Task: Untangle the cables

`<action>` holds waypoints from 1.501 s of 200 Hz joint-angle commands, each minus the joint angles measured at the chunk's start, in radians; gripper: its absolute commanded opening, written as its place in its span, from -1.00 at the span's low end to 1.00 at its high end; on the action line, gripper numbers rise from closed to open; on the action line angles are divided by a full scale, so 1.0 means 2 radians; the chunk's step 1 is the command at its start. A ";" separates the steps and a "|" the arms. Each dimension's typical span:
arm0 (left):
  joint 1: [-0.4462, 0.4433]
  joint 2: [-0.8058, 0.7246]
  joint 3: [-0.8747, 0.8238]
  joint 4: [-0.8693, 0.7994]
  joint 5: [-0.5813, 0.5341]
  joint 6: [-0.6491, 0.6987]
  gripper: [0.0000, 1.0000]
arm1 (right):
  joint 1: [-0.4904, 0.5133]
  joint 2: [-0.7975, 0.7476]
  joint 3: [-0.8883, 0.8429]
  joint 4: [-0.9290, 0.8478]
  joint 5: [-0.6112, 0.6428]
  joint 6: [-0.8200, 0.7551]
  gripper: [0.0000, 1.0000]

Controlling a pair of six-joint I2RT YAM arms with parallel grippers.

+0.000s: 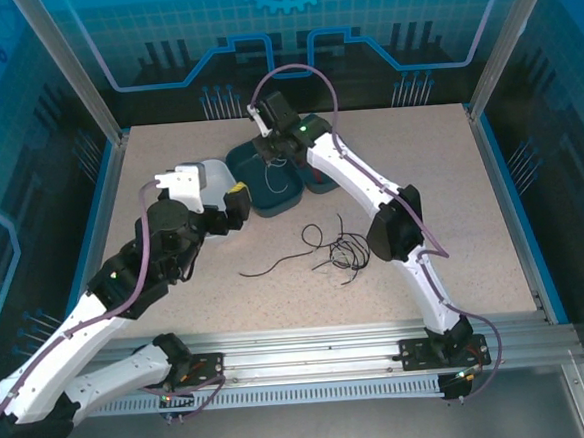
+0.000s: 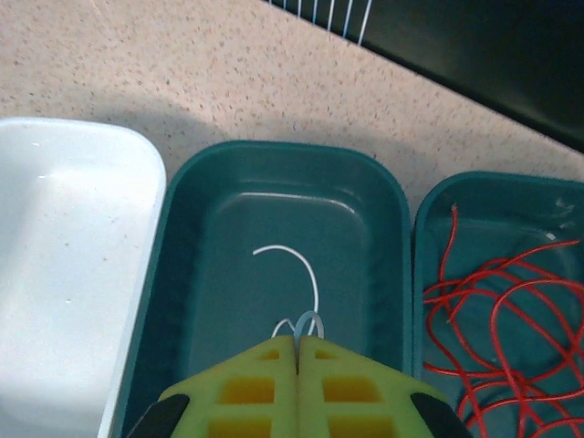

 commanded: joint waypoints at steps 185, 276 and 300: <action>0.058 0.126 -0.047 0.047 0.229 -0.061 0.98 | -0.019 -0.479 -0.509 0.162 0.163 0.016 0.99; -0.022 0.318 0.014 0.073 0.378 0.053 0.31 | -0.148 -0.685 -0.734 0.136 0.185 0.135 0.99; -0.028 0.362 0.034 0.058 0.382 0.091 0.13 | -0.202 -0.713 -0.765 0.108 0.138 0.174 0.99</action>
